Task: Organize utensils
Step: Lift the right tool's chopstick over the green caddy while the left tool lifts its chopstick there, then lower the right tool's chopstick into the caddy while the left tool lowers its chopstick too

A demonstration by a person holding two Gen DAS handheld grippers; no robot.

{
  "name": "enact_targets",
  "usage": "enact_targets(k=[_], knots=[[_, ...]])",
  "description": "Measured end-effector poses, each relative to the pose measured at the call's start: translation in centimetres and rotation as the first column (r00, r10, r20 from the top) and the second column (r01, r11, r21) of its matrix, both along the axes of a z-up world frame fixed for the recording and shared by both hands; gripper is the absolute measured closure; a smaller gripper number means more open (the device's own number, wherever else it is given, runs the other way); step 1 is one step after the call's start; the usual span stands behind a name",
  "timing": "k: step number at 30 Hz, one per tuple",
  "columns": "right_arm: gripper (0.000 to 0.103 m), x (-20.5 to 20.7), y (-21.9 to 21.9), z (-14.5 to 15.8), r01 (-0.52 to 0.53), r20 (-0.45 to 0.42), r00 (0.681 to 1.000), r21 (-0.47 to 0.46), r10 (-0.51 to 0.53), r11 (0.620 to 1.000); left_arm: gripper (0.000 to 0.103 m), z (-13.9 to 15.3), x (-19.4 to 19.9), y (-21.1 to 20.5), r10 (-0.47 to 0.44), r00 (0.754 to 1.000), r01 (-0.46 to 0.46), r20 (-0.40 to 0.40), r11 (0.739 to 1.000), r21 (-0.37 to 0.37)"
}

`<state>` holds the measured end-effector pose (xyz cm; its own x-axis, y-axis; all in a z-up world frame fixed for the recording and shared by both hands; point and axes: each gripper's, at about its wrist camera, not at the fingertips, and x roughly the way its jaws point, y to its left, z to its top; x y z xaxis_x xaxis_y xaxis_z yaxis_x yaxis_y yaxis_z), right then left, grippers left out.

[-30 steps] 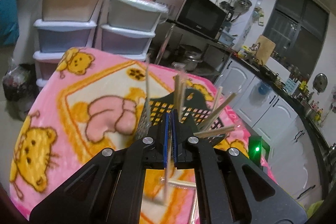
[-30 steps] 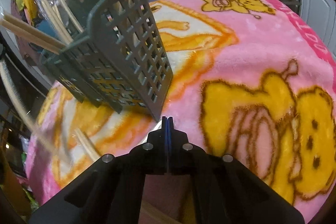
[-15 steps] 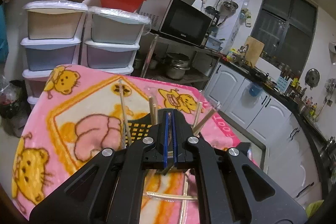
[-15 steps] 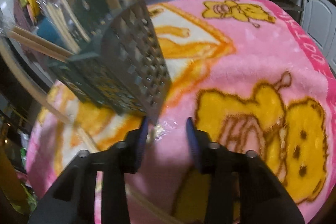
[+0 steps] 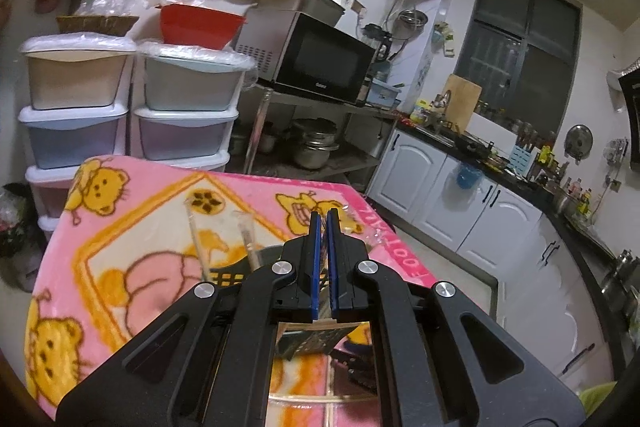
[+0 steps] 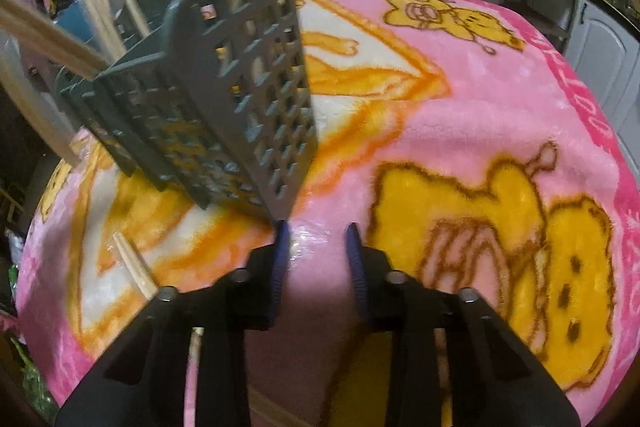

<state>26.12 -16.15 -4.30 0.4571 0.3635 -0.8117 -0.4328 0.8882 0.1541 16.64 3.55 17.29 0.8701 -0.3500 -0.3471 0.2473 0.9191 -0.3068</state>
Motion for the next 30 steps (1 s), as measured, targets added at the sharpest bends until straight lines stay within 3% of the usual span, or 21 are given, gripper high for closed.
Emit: enact_targets(k=[4, 16, 18, 20, 22, 27, 30], knots=[[0.102, -0.6, 0.5, 0.0, -0.026, 0.008, 1.000, 0.002, 0.026, 1.000, 0.102, 0.4, 0.3, -0.5, -0.011, 1.000, 0.011, 0.007, 1.000, 0.007], [0.102, -2.4, -0.8, -0.1, -0.011, -0.055, 0.998, 0.065, 0.014, 0.998, 0.102, 1.0, 1.0, -0.9, -0.026, 1.000, 0.026, 0.013, 1.000, 0.007], [0.092, -2.6, -0.9, 0.1, 0.019, -0.069, 0.998, 0.068, -0.014, 0.997, 0.102, 1.1, 0.9, -1.0, -0.029, 0.999, 0.029, 0.015, 1.000, 0.006], [0.071, -2.4, -0.7, 0.3, 0.028, -0.082, 0.996, 0.086, -0.021, 0.996, 0.102, 1.3, 1.0, -1.1, -0.035, 0.999, 0.034, 0.020, 0.999, 0.008], [0.064, -2.4, 0.0, 0.4, 0.030, -0.088, 0.996, 0.076, -0.023, 0.997, 0.102, 1.6, 1.0, -1.2, -0.039, 0.999, 0.038, 0.026, 0.999, 0.011], [0.060, -2.4, 2.9, 0.0, 0.063, -0.061, 0.996, -0.049, -0.065, 0.997, 0.102, 2.2, 1.0, -1.1, -0.052, 0.998, 0.051, 0.045, 0.999, 0.010], [0.063, -2.6, 4.2, -0.2, 0.068, -0.009, 0.998, -0.140, -0.070, 0.988, 0.102, 2.6, 1.1, -0.9, -0.062, 0.997, 0.062, 0.055, 0.998, 0.008]])
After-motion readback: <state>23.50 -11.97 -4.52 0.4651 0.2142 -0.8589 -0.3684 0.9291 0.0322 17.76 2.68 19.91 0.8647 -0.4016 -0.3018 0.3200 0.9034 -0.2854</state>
